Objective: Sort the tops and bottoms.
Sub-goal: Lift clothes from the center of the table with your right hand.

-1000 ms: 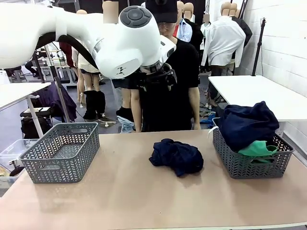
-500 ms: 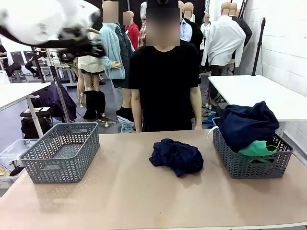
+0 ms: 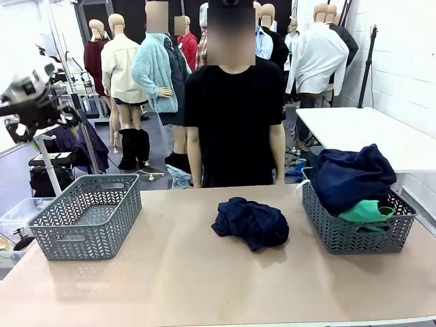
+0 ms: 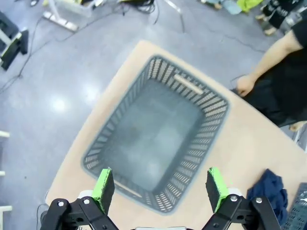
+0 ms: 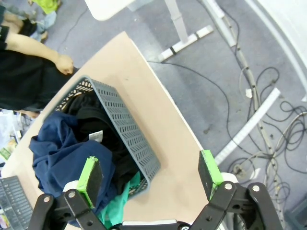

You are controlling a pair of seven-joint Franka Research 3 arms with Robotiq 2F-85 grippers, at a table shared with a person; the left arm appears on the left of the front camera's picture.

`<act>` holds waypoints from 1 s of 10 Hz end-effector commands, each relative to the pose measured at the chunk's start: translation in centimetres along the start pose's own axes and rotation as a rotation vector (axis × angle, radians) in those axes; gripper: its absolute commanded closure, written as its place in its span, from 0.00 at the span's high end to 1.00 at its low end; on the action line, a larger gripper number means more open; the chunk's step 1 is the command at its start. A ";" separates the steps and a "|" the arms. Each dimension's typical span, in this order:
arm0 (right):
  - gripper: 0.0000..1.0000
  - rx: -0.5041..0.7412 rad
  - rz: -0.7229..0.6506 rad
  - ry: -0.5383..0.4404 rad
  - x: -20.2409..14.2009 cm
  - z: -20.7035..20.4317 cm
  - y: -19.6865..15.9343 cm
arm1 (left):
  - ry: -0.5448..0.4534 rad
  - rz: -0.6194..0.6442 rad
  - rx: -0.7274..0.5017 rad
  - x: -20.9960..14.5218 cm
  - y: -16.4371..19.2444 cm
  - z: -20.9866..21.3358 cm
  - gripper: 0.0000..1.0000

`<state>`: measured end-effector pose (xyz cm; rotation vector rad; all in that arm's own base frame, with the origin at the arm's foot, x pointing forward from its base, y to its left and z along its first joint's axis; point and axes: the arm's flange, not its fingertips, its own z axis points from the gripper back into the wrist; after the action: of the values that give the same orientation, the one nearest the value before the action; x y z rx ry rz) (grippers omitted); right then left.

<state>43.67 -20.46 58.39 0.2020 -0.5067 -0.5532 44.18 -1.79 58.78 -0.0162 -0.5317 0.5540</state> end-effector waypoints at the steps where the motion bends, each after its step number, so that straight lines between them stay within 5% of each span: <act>1: 1.00 -0.014 0.015 0.001 -0.1 -0.1 0.0 | 0.000 -0.065 -0.048 -0.9 -0.2 0.1 1.00; 4: 1.00 -0.014 0.015 0.001 -0.1 -0.1 0.0 | 0.029 -0.303 -0.094 -1.4 -1.5 -0.9 1.00; 7: 1.00 0.000 0.000 0.000 0.0 0.0 0.0 | 0.031 -0.232 -0.060 -1.9 -1.7 -0.7 1.00; 10: 1.00 0.011 0.084 -0.150 0.7 8.1 3.9 | 0.031 -0.232 -0.060 -1.9 -1.7 -0.7 1.00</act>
<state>42.74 -19.40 64.03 0.1859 -0.6098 -0.5155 44.14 -3.83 57.57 -0.0086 -0.5192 0.2854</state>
